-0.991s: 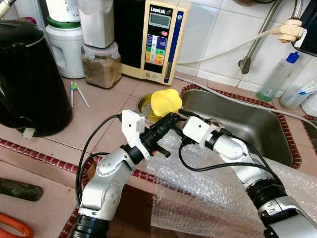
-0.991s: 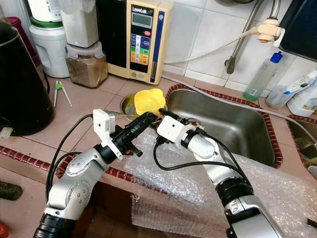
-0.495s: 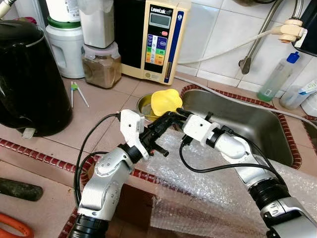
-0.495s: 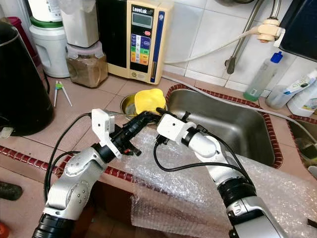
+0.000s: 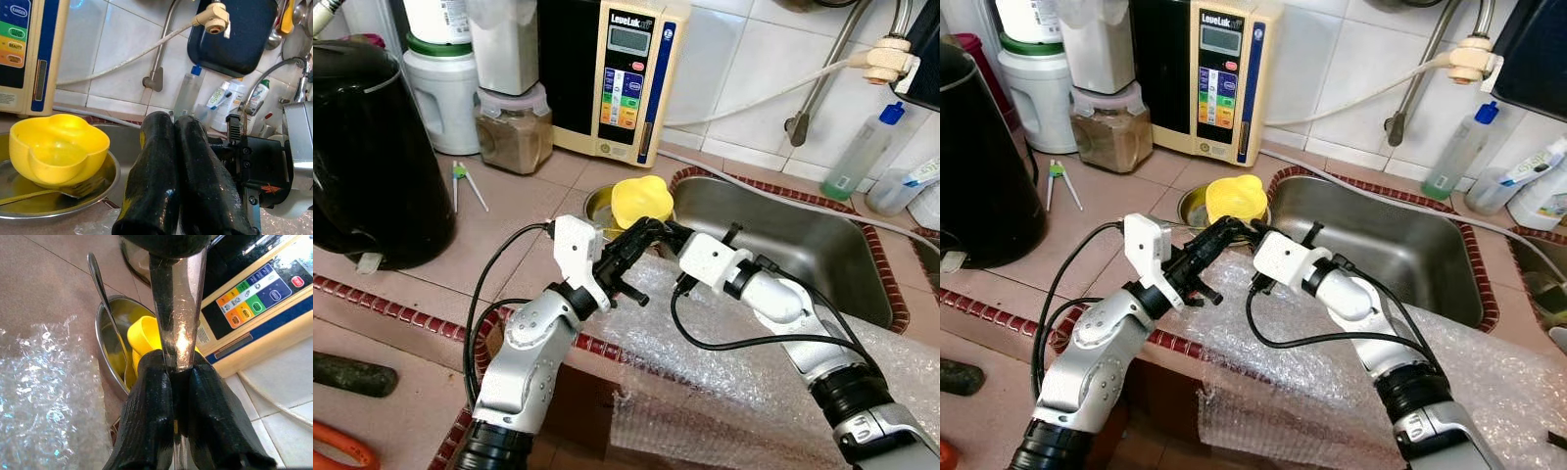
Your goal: Kitchen organization
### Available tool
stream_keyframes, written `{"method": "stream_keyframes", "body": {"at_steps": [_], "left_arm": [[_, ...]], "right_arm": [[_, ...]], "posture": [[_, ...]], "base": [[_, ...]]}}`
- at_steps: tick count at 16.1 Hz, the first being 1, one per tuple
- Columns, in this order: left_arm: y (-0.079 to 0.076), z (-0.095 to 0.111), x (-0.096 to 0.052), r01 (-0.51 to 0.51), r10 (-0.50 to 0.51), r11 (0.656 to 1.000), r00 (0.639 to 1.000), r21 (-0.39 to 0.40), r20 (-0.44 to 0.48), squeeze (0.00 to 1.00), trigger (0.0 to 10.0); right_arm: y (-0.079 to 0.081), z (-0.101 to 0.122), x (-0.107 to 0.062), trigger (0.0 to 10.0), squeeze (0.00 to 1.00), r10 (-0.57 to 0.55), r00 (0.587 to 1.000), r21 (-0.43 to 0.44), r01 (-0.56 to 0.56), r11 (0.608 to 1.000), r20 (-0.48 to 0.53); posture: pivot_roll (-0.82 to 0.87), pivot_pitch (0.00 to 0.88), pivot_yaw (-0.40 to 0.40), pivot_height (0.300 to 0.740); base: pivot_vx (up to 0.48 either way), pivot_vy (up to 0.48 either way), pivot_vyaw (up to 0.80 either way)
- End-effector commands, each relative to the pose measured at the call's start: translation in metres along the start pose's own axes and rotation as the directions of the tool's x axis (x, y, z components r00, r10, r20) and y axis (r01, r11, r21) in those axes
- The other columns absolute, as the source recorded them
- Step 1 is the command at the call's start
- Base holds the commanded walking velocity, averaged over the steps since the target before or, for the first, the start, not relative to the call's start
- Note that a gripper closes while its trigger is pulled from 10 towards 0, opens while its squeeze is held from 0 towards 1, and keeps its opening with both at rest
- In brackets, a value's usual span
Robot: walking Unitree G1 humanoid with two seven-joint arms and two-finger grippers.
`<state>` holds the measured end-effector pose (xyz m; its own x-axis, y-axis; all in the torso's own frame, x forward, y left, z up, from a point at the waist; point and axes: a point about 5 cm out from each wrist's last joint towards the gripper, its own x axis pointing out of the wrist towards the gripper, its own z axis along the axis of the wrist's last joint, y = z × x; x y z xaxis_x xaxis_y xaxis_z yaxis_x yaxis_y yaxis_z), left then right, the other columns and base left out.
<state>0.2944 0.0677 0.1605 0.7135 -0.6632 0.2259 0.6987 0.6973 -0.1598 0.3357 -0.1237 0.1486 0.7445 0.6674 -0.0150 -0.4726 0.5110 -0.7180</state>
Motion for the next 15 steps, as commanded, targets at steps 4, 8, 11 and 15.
{"method": "stream_keyframes", "body": {"at_steps": [4, 8, 11, 15], "left_arm": [[0.0110, 0.0030, 0.0001, -0.074, 0.074, 0.996, 0.997, 0.051, 0.009, 0.00, 1.5], [0.0104, 0.0027, 0.0009, -0.075, 0.075, 0.996, 0.997, 0.056, 0.005, 0.00, 8.9], [0.0086, 0.0028, 0.0011, -0.067, 0.066, 0.997, 0.998, 0.036, 0.009, 1.00, 10.0], [0.0065, 0.0016, -0.0006, -0.056, 0.056, 0.998, 0.998, 0.038, 0.005, 1.00, 10.0]], "right_arm": [[-0.0134, -0.0023, -0.0085, 0.0, 0.00, -0.055, 0.998, -0.025, 0.055, 0.998, -0.026], [-0.0110, -0.0004, -0.0065, 0.0, 0.00, -0.061, 0.998, -0.033, 0.060, 0.998, -0.027], [-0.0111, -0.0036, -0.0093, 0.0, 0.00, -0.063, 0.997, -0.035, 0.062, 0.997, -0.038], [-0.0134, -0.0066, -0.0127, 0.0, 0.00, -0.070, 0.996, -0.045, 0.067, 0.997, -0.051]], "posture": [[0.17, 0.000, -0.085, 0.740], [0.17, 0.000, -0.085, 0.740], [0.18, 0.000, -0.083, 0.740], [0.18, 0.000, -0.080, 0.740]], "base": [[0.000, 0.000, 0.00], [0.000, 0.000, 0.00], [0.000, 0.000, 0.00], [0.000, 0.000, 0.00]]}}
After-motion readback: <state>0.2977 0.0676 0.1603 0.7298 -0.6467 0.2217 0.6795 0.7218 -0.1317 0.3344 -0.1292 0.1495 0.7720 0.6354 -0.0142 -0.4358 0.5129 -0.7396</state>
